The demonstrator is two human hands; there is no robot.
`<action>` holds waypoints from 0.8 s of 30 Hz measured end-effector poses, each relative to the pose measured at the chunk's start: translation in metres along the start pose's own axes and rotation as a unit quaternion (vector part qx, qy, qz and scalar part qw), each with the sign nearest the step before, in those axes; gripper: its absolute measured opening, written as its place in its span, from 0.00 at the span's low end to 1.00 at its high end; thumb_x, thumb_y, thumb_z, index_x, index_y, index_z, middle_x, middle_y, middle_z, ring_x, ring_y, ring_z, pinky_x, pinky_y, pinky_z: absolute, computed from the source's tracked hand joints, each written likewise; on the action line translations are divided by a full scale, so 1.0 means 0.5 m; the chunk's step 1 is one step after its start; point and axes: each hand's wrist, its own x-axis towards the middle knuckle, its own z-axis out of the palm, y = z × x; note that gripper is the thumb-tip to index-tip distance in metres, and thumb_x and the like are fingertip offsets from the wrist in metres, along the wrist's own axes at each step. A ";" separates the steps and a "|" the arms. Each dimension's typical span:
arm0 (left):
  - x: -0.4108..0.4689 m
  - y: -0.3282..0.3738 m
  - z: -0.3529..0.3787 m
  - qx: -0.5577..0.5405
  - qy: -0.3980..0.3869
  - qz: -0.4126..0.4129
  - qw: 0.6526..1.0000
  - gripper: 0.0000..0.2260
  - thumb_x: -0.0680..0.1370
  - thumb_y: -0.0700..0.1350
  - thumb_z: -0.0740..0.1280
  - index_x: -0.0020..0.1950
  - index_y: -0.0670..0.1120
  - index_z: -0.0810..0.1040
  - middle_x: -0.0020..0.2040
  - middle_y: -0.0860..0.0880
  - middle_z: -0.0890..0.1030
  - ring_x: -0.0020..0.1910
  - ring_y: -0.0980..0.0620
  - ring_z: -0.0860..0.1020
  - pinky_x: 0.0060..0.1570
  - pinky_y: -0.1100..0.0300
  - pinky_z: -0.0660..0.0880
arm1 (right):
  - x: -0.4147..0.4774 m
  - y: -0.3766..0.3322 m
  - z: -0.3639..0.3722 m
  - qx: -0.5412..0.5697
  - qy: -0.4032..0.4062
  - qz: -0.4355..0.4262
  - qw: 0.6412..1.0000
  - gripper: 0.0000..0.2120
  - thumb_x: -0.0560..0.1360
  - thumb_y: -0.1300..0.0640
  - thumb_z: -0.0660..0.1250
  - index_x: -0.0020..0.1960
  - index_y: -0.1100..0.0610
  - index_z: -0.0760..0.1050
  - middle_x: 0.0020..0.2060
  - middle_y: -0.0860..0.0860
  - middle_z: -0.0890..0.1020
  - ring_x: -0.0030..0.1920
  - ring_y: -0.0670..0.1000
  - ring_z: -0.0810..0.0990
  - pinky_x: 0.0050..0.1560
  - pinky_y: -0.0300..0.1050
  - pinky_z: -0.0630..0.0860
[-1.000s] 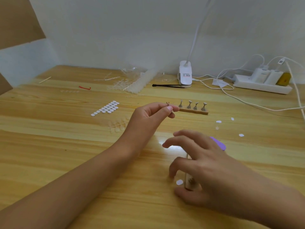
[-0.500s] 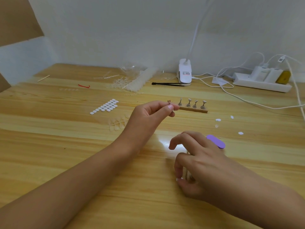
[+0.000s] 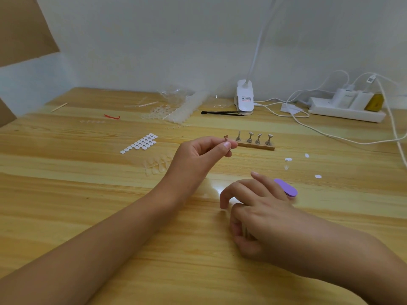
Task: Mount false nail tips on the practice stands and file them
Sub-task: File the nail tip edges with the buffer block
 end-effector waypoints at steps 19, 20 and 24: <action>0.002 0.001 -0.011 0.004 0.026 0.017 1.000 0.08 0.81 0.47 0.66 0.53 0.50 0.85 0.43 0.57 0.84 0.48 0.66 0.80 0.48 0.76 0.71 | -0.030 -0.006 -0.008 -0.023 0.110 0.008 0.994 0.08 0.63 0.42 0.71 0.34 0.45 0.78 0.53 0.46 0.77 0.60 0.52 0.77 0.68 0.57 0.56; 0.003 0.001 -0.011 0.004 0.027 0.018 0.999 0.08 0.81 0.47 0.66 0.53 0.50 0.85 0.43 0.57 0.84 0.48 0.66 0.80 0.48 0.76 0.71 | -0.028 -0.006 -0.004 -0.031 0.117 0.005 0.993 0.08 0.61 0.44 0.74 0.33 0.46 0.78 0.52 0.46 0.78 0.58 0.53 0.79 0.66 0.57 0.58; 0.004 -0.001 -0.008 0.003 0.026 0.017 1.000 0.08 0.81 0.46 0.66 0.53 0.49 0.85 0.42 0.58 0.83 0.48 0.66 0.80 0.48 0.76 0.71 | -0.012 -0.007 0.005 -0.039 0.147 -0.010 0.988 0.10 0.54 0.49 0.77 0.29 0.48 0.77 0.47 0.46 0.80 0.52 0.53 0.82 0.66 0.56 0.66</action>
